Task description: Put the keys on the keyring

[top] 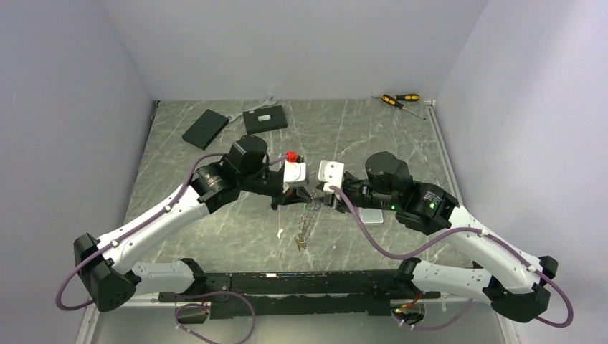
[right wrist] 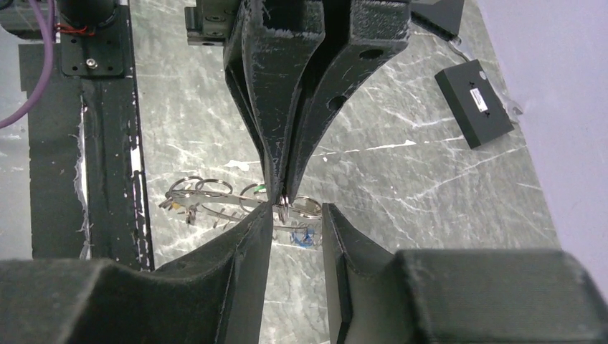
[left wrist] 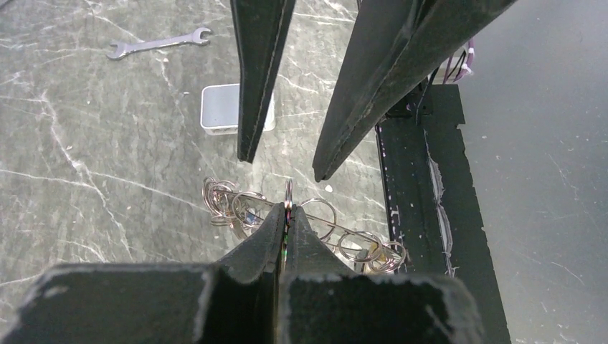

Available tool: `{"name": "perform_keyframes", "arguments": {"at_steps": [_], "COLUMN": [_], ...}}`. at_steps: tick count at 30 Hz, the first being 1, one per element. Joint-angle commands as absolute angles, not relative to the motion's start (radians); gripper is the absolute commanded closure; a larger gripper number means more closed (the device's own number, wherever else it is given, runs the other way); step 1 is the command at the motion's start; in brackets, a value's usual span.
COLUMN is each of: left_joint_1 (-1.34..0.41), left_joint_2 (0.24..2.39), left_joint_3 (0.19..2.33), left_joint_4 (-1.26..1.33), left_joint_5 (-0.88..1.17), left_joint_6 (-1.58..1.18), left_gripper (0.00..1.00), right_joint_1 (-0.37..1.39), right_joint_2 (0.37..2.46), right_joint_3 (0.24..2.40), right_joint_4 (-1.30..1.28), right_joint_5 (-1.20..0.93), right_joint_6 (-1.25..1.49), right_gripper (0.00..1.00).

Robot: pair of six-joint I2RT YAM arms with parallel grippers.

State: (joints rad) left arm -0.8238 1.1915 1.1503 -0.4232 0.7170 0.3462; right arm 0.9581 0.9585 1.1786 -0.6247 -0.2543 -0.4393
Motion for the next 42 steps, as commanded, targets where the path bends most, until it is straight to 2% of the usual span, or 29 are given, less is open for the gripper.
{"name": "perform_keyframes", "arguments": {"at_steps": [1,14,22,29,42], "left_joint_1": [-0.825,-0.825,-0.824,-0.825,-0.825], "left_joint_2": [1.194,1.181,1.169,1.161,1.146], "left_joint_3": [1.234,1.222,1.22,1.214,1.203], "left_joint_4": [-0.428,-0.394,-0.383,-0.374,-0.374], "left_joint_5": [0.739,0.753,0.76,0.768,0.776], "left_joint_6": [0.394,0.366,0.357,0.351,0.351], "left_gripper": [1.0,1.0,1.0,1.0,1.0], "right_joint_1": [0.96,0.96,0.96,0.96,0.96], "right_joint_2": [0.958,0.963,0.953,0.954,0.973], "right_joint_3": [1.219,1.185,1.166,1.15,1.146], "right_joint_4": [-0.619,-0.58,-0.568,-0.558,-0.546], "right_joint_5": [-0.242,-0.274,-0.267,-0.262,-0.24], "right_joint_6": [-0.442,-0.417,-0.413,-0.412,-0.432], "right_gripper": [0.66,0.73,0.66,0.66,0.74]}}
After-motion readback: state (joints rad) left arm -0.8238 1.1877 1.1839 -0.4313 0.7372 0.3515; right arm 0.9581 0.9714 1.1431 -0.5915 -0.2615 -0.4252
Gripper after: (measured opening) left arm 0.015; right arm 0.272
